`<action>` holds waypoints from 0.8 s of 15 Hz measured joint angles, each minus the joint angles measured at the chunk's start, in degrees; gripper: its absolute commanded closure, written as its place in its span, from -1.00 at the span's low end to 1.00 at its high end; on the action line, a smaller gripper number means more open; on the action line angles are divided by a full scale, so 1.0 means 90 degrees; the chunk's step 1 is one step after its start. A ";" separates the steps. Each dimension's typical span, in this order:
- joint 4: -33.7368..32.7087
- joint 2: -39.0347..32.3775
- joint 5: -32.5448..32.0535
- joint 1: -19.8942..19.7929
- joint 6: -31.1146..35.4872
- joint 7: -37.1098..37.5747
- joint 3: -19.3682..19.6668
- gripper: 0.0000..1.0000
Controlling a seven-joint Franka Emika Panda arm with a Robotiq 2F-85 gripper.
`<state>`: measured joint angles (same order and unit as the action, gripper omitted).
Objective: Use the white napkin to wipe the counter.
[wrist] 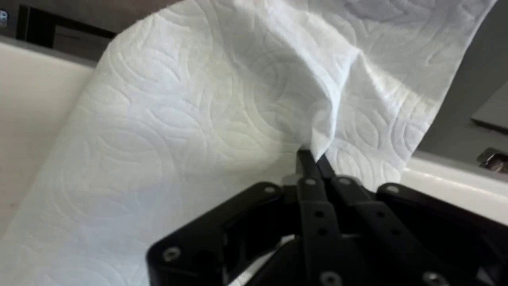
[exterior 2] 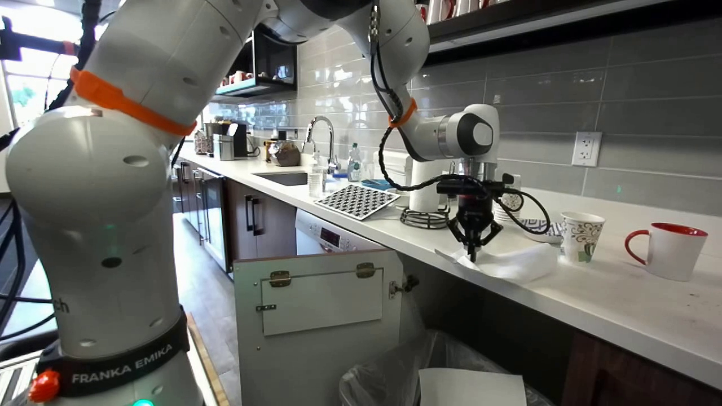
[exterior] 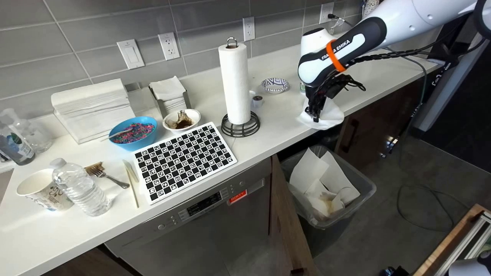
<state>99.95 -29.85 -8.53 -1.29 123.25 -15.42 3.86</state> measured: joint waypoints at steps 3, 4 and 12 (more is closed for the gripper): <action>0.0324 0.0232 0.0000 -0.0071 -0.0543 -0.0281 -0.0041 1.00; 0.0407 0.0284 0.0000 -0.0100 -0.0754 -0.0384 -0.0065 1.00; 0.0658 0.0780 -0.0005 -0.0200 -0.1391 -0.0720 -0.0128 1.00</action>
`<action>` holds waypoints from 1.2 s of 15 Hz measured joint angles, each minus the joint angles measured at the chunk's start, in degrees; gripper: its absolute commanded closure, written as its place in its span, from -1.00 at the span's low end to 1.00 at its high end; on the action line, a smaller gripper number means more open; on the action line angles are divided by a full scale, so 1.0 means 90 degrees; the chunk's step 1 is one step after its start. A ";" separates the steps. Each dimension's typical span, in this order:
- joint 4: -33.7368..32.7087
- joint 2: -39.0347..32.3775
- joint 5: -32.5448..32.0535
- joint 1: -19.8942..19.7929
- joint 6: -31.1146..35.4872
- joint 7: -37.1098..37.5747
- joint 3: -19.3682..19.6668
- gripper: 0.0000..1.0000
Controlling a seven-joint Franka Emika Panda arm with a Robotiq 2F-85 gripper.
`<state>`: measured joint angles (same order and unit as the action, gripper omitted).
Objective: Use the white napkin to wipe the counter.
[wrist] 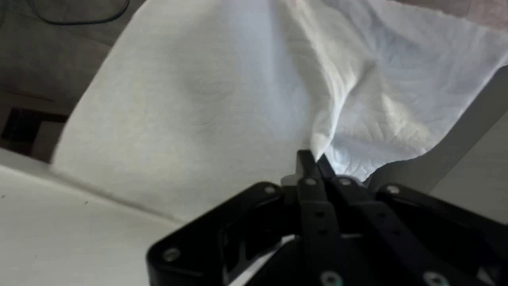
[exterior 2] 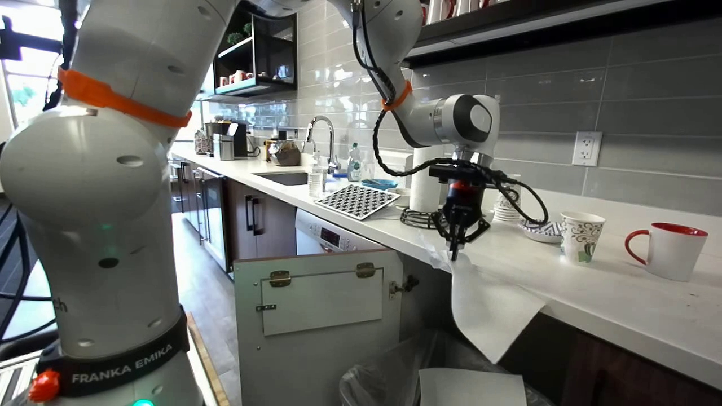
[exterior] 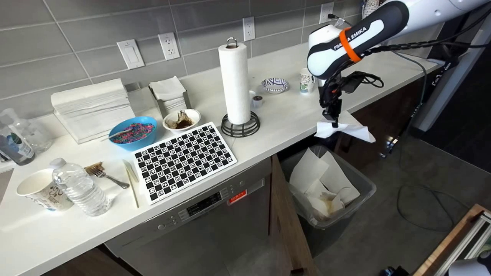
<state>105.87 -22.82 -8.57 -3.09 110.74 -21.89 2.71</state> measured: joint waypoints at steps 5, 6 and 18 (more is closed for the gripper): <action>0.0008 0.0738 0.0138 -0.0099 0.0911 0.0004 -0.0047 1.00; 0.0007 0.0826 0.0173 -0.0104 0.1152 0.0012 -0.0048 1.00; -0.0226 0.0102 0.0876 -0.0117 0.4090 0.0390 -0.0203 1.00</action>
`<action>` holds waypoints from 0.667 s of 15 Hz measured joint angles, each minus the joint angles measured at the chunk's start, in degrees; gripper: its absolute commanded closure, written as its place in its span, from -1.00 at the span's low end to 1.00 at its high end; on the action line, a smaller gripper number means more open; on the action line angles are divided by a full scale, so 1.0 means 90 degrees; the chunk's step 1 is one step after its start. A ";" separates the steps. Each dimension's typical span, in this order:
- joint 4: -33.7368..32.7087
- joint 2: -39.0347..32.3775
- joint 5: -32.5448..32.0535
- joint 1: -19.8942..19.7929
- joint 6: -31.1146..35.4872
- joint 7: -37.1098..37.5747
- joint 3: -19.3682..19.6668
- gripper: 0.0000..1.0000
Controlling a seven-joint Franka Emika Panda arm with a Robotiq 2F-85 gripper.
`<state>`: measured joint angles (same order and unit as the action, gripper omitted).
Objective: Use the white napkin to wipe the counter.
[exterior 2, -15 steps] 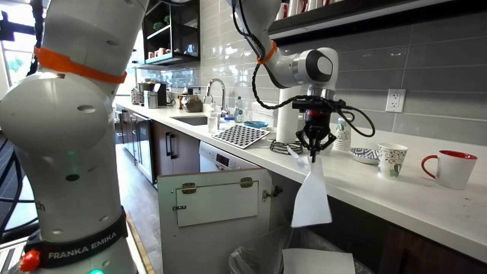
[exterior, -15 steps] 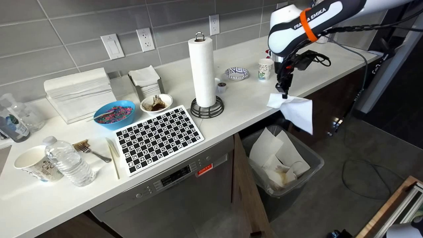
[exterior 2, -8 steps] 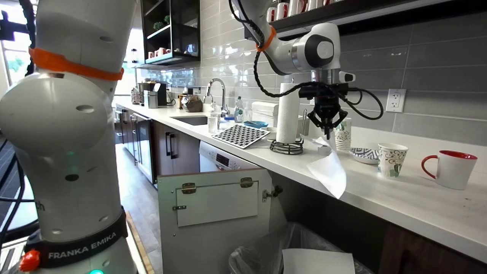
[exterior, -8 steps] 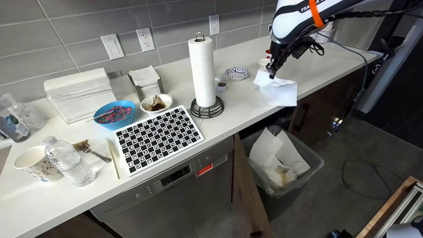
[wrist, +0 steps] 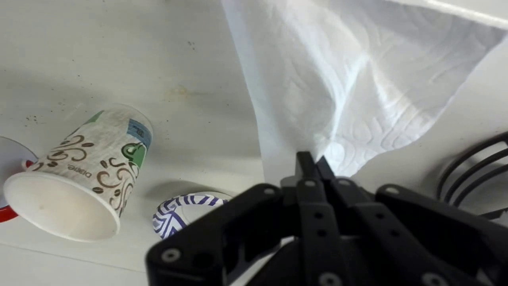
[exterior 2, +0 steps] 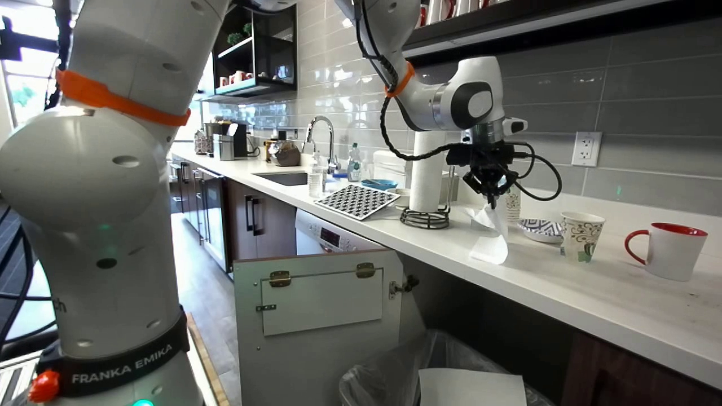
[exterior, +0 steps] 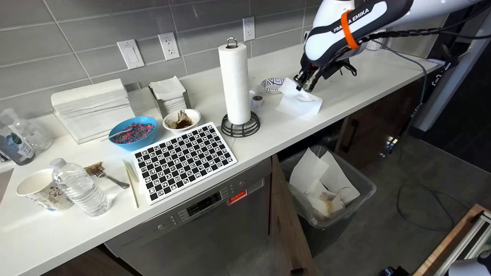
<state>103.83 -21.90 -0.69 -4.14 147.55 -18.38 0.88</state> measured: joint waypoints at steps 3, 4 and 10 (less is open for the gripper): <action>-0.0122 -0.0457 -0.0026 0.0020 0.0424 0.0239 -0.0009 1.00; -0.0176 -0.0602 -0.0048 0.0027 0.0484 0.0307 -0.0009 1.00; -0.0487 -0.1192 -0.0118 0.0058 0.0584 0.0584 -0.0008 1.00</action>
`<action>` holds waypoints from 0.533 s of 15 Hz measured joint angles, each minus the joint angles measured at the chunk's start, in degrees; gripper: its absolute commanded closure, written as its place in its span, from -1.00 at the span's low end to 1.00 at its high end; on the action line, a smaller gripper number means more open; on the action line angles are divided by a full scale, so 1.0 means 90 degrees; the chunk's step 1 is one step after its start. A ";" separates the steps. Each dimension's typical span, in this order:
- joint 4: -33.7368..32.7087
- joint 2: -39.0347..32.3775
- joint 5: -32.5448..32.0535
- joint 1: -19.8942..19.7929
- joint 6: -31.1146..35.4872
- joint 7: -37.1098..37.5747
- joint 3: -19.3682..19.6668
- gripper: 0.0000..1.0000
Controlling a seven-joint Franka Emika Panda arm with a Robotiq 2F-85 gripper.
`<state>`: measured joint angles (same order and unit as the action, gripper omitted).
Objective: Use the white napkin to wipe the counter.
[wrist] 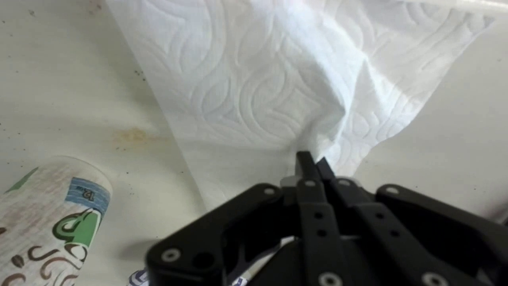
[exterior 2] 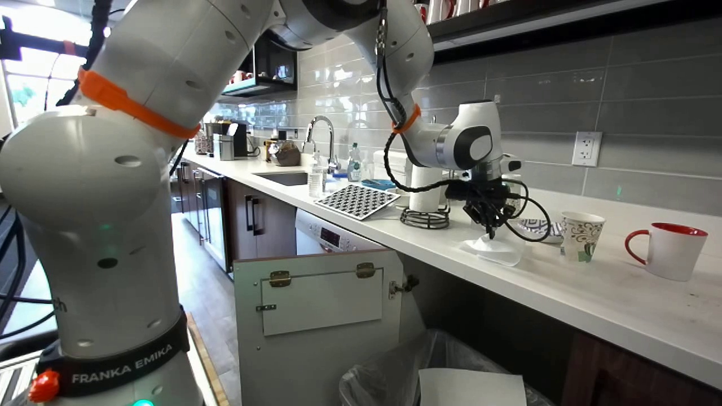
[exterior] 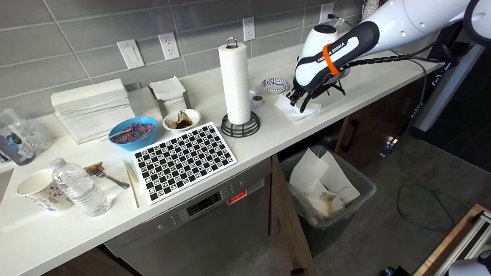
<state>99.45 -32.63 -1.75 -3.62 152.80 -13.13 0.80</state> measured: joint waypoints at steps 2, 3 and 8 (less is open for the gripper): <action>-0.0068 -0.0103 -0.0015 0.0003 -0.0001 0.0010 0.0000 1.00; -0.0082 -0.0137 -0.0027 0.0005 -0.0004 0.0010 -0.0003 1.00; -0.0113 -0.0178 -0.0051 -0.0091 -0.0571 -0.0353 -0.0237 1.00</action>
<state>98.43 -34.24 -2.21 -4.44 147.66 -16.30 -1.33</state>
